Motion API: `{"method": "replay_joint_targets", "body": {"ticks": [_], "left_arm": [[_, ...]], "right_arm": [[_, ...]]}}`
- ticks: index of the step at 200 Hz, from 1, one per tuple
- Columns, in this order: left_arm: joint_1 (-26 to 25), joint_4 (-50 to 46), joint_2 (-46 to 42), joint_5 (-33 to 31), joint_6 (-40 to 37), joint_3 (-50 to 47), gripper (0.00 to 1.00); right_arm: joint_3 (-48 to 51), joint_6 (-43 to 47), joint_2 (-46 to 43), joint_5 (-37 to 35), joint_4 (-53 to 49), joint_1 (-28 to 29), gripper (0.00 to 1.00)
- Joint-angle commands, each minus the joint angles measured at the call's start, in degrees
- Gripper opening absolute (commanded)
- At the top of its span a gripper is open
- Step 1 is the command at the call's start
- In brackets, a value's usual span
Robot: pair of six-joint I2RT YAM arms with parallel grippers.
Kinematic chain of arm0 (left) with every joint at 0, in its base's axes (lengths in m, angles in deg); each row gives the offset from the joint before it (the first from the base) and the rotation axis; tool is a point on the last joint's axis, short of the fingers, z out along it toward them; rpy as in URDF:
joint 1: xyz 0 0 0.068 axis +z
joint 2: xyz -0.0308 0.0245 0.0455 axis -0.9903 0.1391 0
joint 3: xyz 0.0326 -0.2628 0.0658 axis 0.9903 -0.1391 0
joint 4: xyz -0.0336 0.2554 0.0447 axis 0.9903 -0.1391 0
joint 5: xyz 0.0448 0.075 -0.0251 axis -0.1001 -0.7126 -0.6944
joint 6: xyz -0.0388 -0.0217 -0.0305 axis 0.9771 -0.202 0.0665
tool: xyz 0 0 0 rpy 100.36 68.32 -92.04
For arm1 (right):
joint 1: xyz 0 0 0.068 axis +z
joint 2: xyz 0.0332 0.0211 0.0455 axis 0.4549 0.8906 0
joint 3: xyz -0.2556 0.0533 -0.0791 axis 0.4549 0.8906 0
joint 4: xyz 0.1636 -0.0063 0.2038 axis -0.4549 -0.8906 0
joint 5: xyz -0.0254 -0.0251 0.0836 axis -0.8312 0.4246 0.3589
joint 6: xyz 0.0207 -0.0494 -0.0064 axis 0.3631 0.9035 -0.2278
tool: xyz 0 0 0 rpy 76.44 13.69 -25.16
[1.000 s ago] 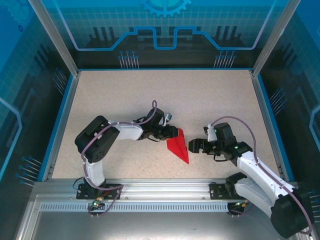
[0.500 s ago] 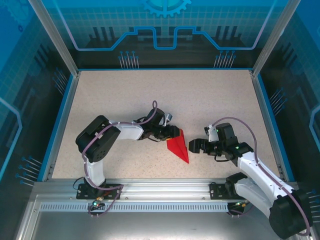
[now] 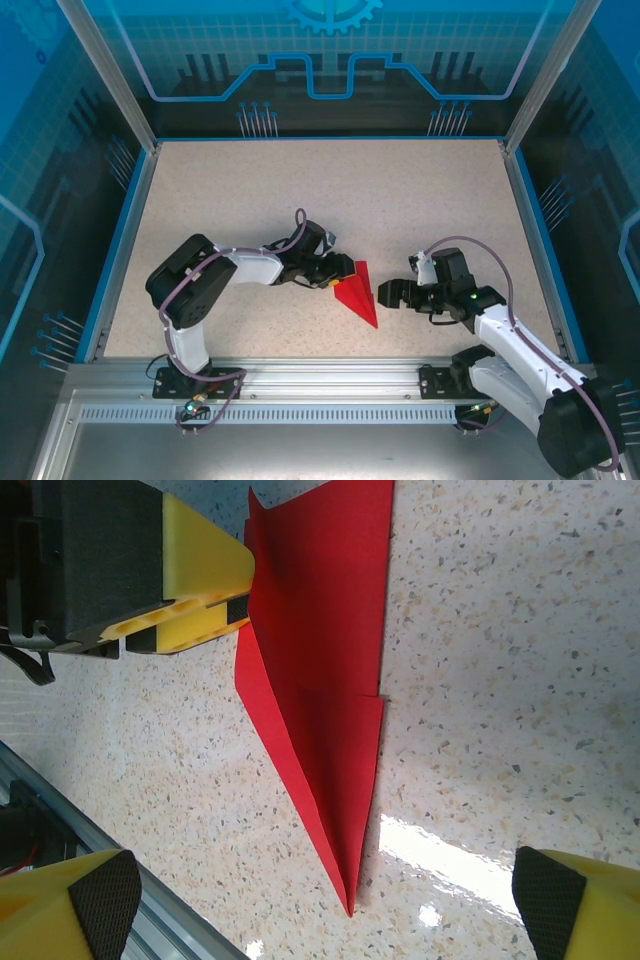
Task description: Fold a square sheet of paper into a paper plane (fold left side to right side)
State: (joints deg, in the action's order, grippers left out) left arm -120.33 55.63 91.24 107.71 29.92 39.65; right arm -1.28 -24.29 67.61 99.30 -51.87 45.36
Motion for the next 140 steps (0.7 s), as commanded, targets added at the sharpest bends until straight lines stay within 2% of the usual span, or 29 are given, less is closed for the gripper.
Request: {"method": "replay_joint_targets", "body": {"ticks": [1, 63, 140], "left_arm": [[-0.6, -1.8, -2.1, -1.5, 1.9, -0.6, 0.5], [-0.8, -5.9, -6.4, -4.0, 0.8, -0.5, 0.53], [-1.7, -4.0, -2.2, -2.7, 2.4, 1.0, 0.47]], "right_arm": [[0.8, 0.7, 0.4, 1.6, 0.4, -0.9, 0.99], [1.2, 0.7, 1.7, 2.1, 1.4, -1.0, 0.99], [1.2, 0.6, 1.5, 2.2, 1.3, -1.0, 0.99]]}}
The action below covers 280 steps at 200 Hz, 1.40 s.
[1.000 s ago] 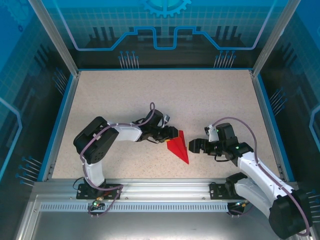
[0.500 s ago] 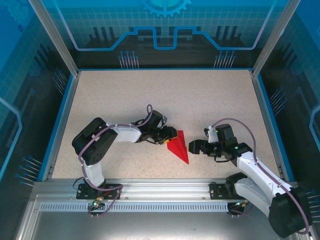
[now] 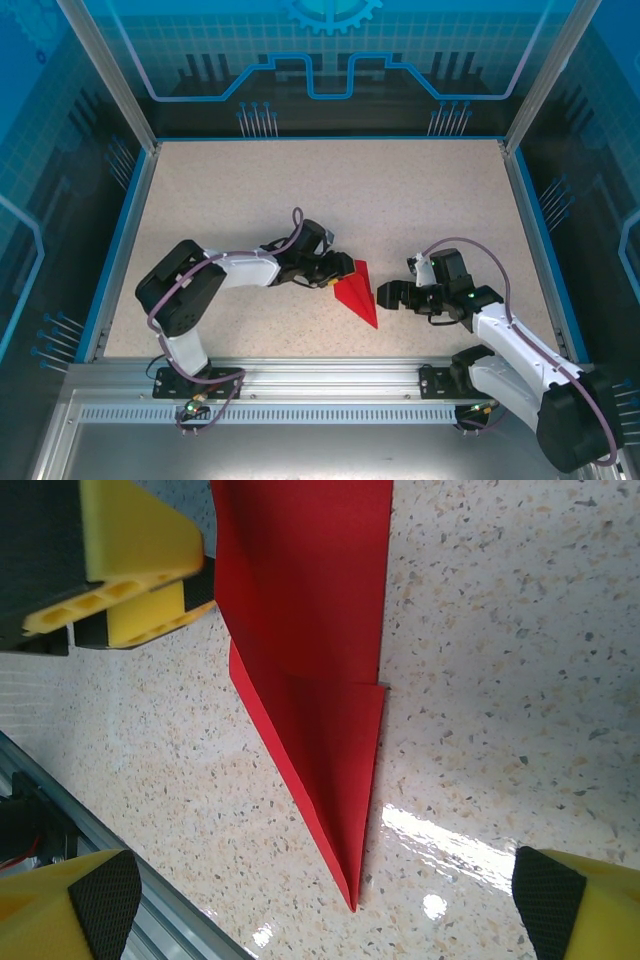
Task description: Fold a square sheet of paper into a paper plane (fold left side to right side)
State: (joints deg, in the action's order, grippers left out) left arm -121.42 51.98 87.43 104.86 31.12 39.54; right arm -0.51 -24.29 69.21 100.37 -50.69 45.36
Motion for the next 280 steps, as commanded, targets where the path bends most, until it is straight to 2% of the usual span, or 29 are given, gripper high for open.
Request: {"method": "replay_joint_targets", "body": {"ticks": [1, 33, 125, 167, 182, 210, 230, 254, 280], "left_arm": [[-0.6, -0.3, 1.7, 0.1, 1.2, 1.1, 0.47], [-0.7, 0.2, 3.0, 0.7, 1.8, 2.0, 0.44], [-1.1, 2.0, 8.1, 3.8, 0.9, 7.1, 0.45], [-1.1, 4.2, 7.6, 4.3, -0.5, 7.6, 0.31], [-1.1, 4.0, 6.1, 3.9, -1.9, 7.3, 0.26], [-1.0, 2.7, 1.4, 2.7, -4.9, 6.2, 0.16], [-0.5, 2.3, -3.3, 2.1, -6.8, 5.3, 0.14], [1.1, 0.3, -9.3, 1.7, -8.6, 5.1, 0.12], [3.4, 0.4, -14.7, 2.6, -8.8, 5.3, 0.11]], "right_arm": [[0.4, 0.6, -0.1, 1.1, 0.1, -1.0, 0.99], [0.4, 0.5, 0.0, 1.1, 0.2, -1.0, 0.99], [0.3, 0.8, 0.0, 1.2, 0.0, -1.0, 0.99], [0.4, 0.5, 0.1, 3.1, 0.9, -1.3, 0.99], [0.8, -0.1, 0.2, 5.6, 2.4, -2.0, 0.99], [2.1, -1.6, 1.7, 15.1, 8.1, -5.6, 0.99], [2.3, -1.6, 4.2, 22.8, 11.2, -10.1, 0.99], [3.7, -7.0, 8.1, 35.5, 22.9, -17.2, 0.99], [2.7, -9.7, 11.7, 40.1, 29.4, -19.8, 0.99]]}}
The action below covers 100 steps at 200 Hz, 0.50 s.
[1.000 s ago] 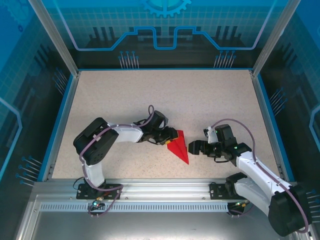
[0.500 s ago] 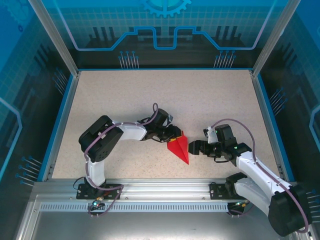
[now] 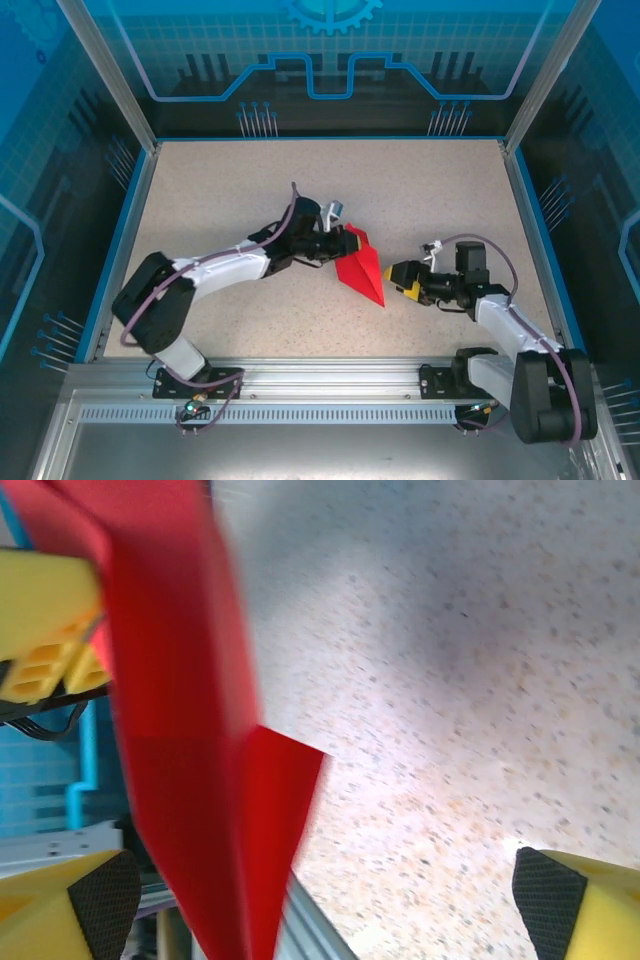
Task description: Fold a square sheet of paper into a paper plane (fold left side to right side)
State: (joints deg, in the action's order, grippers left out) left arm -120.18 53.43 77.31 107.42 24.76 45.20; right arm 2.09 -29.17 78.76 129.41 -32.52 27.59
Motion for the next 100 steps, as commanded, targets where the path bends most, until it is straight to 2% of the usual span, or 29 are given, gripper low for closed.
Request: {"method": "replay_joint_targets", "body": {"ticks": [1, 13, 22, 55, 76, 100], "left_arm": [[2.2, -1.1, -4.8, 0.1, -2.4, -0.4, 0.11], [2.9, -1.1, -6.8, 0.4, -2.7, 0.2, 0.11], [3.1, -1.6, -8.0, 0.5, -3.3, 0.9, 0.11], [3.2, -2.7, -9.6, 2.0, -4.0, 3.3, 0.11], [3.2, 0.4, -9.7, 4.2, -2.5, 3.5, 0.11], [3.1, 5.0, -10.1, 6.2, 0.1, 2.8, 0.11]], "right_arm": [[0.3, -5.3, 2.2, 11.2, 11.6, -2.0, 0.99], [1.5, -10.8, 2.8, 12.7, 21.2, -2.0, 0.99], [1.7, -12.9, 2.5, 13.2, 24.5, -2.0, 0.99], [0.3, -15.7, -2.9, 13.1, 26.7, -0.4, 0.99], [-2.5, -16.8, -4.9, 10.5, 26.0, 4.0, 0.99], [-4.8, -19.6, -2.3, 7.6, 27.8, 9.0, 0.99]]}}
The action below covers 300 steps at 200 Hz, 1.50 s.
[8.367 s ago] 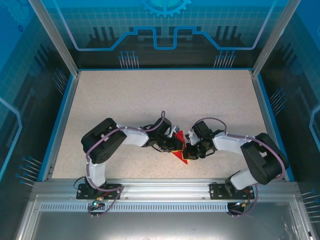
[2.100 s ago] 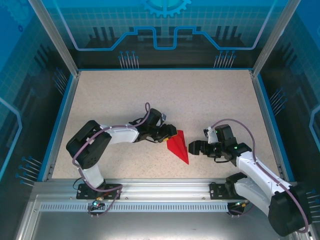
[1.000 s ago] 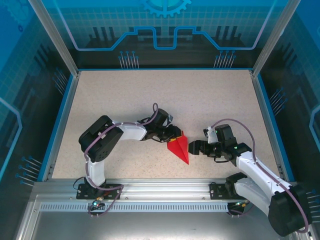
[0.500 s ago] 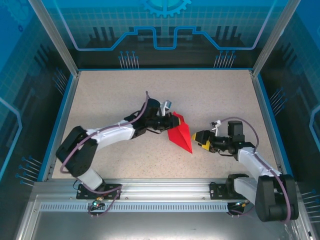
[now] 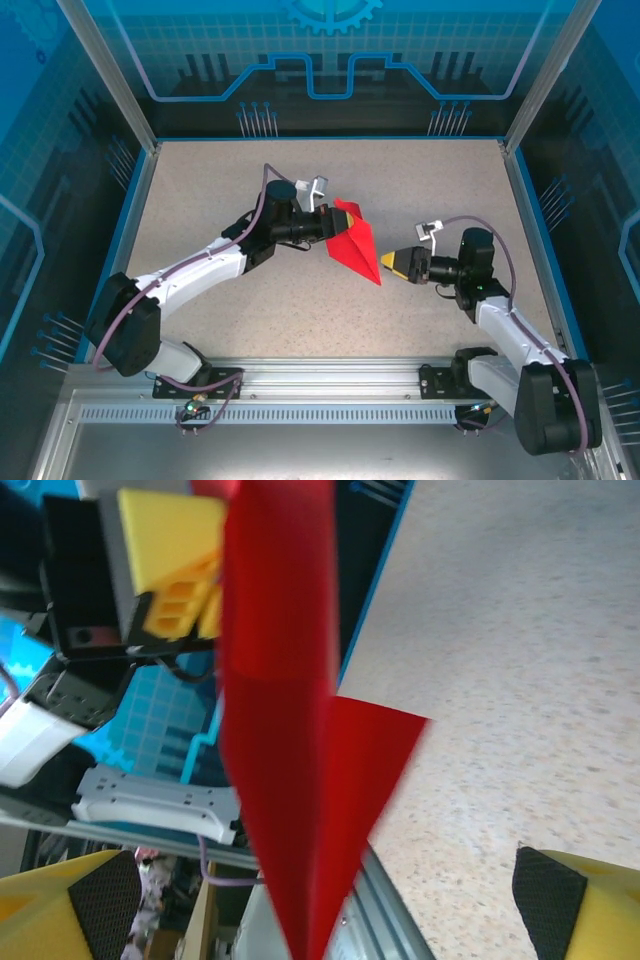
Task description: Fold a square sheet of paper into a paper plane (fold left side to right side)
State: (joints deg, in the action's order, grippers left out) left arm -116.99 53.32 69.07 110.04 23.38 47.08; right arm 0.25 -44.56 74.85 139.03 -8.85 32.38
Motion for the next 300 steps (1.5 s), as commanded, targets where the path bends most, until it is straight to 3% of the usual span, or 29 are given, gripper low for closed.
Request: {"method": "replay_joint_targets", "body": {"ticks": [1, 43, 77, 188, 207, 218, 259, 300], "left_arm": [[-0.1, 5.2, -1.9, 3.7, 1.6, 0.9, 0.11], [-0.7, 8.1, -1.9, 5.8, 3.5, 0.6, 0.11], [-0.9, 8.9, -1.8, 5.9, 4.5, -0.8, 0.11], [-0.9, 12.7, -1.9, 5.7, 7.5, -5.0, 0.13], [-0.9, 12.3, -2.0, 5.7, 7.3, -5.2, 0.26], [-1.0, 10.6, -2.3, 5.5, 6.3, -5.0, 0.4], [0.8, -2.9, -8.0, 0.7, -1.8, -5.4, 0.71], [2.0, -19.6, -18.0, -8.6, -9.5, -6.3, 0.83]], "right_arm": [[-2.9, -4.4, 1.8, -2.1, 4.3, 4.4, 0.99], [-6.8, -8.4, 8.1, -5.5, 12.0, 12.4, 0.99], [-9.3, -9.2, 9.1, -6.6, 12.8, 14.5, 0.98], [-9.1, -6.6, 6.3, -8.5, 8.2, 12.5, 0.34], [-9.1, -5.1, 5.7, -8.9, 5.9, 12.5, 0.23], [-9.6, -3.0, 5.2, -9.3, 2.5, 12.5, 0.18], [-12.6, 9.8, 1.8, -13.5, -16.8, 12.4, 0.11], [-18.7, 25.3, -0.1, -26.2, -39.9, 14.3, 0.06]]}}
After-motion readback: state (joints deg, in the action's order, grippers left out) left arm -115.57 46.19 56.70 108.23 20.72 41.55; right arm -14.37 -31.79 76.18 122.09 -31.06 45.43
